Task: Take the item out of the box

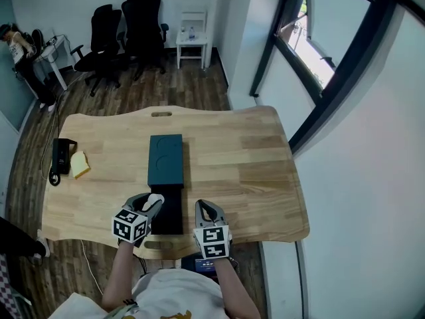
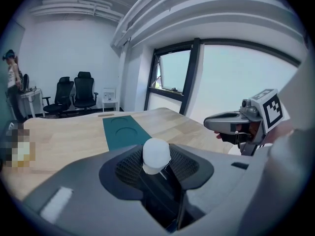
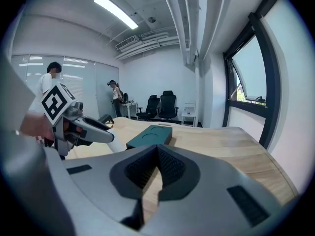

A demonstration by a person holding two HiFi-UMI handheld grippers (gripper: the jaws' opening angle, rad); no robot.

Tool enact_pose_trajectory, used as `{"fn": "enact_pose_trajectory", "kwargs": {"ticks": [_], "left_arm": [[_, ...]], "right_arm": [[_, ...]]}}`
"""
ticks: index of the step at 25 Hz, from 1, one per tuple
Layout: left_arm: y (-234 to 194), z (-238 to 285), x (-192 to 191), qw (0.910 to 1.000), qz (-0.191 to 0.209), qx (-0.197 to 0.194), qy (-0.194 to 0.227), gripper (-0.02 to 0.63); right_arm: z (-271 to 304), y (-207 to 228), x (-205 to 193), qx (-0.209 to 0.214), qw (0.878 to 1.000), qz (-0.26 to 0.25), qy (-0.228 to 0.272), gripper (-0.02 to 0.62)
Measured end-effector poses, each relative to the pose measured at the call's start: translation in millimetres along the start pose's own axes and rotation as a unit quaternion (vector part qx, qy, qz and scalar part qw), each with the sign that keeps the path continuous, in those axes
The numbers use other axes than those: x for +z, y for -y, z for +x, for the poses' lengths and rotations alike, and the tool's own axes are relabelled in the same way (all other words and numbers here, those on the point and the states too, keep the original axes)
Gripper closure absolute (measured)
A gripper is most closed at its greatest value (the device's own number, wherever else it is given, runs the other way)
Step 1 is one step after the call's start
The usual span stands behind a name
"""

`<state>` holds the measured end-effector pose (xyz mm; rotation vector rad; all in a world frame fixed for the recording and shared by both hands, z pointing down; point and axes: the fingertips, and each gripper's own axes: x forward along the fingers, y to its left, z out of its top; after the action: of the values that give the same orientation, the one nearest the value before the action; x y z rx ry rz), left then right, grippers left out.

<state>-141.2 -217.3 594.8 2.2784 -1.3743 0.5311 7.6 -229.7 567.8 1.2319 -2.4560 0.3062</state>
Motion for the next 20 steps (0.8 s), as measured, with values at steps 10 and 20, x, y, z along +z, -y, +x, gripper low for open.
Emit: {"fn": "enact_pose_trajectory", "kwargs": {"ticks": [10,20], "left_arm": [[-7,-27,21,0.999,-0.005,0.022,0.039,0.436],[0,-45,38,0.9981,-0.005,0.006,0.061,0.436]], "right_arm": [[-5,-5,23,0.001,1.0,0.006,0.028,0.589],[-14,-5,39,-0.004,0.998,0.026,0.053,0.589]]}}
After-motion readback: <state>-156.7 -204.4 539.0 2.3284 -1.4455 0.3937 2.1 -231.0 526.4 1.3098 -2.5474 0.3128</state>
